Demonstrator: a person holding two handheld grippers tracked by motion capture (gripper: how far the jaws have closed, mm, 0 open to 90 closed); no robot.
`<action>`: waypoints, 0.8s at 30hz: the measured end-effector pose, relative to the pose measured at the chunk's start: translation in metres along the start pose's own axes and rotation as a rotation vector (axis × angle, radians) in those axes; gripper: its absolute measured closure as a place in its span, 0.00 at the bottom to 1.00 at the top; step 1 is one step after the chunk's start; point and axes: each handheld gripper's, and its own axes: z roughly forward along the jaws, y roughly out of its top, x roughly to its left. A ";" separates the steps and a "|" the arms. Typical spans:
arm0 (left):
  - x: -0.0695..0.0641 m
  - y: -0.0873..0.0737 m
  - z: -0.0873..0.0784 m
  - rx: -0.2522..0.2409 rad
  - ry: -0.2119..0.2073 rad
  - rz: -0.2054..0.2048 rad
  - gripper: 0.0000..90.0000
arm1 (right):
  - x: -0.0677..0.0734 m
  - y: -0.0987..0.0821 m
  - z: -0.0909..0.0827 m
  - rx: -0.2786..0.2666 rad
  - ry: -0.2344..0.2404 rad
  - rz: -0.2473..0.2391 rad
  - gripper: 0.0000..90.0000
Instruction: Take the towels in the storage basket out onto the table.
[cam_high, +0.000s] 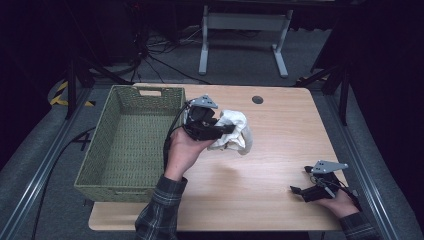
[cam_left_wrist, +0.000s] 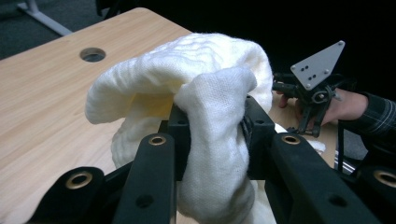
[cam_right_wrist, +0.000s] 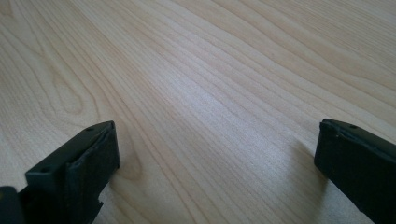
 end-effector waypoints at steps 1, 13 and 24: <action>-0.001 0.000 0.004 0.010 -0.004 0.012 0.79 | 0.000 0.000 0.000 0.000 0.000 0.000 0.00; -0.011 -0.011 0.044 0.046 -0.062 0.038 0.79 | 0.000 0.000 0.000 0.000 -0.001 -0.001 0.00; -0.018 -0.027 0.083 0.115 -0.089 0.047 0.79 | 0.000 0.000 0.000 0.000 -0.001 0.000 0.00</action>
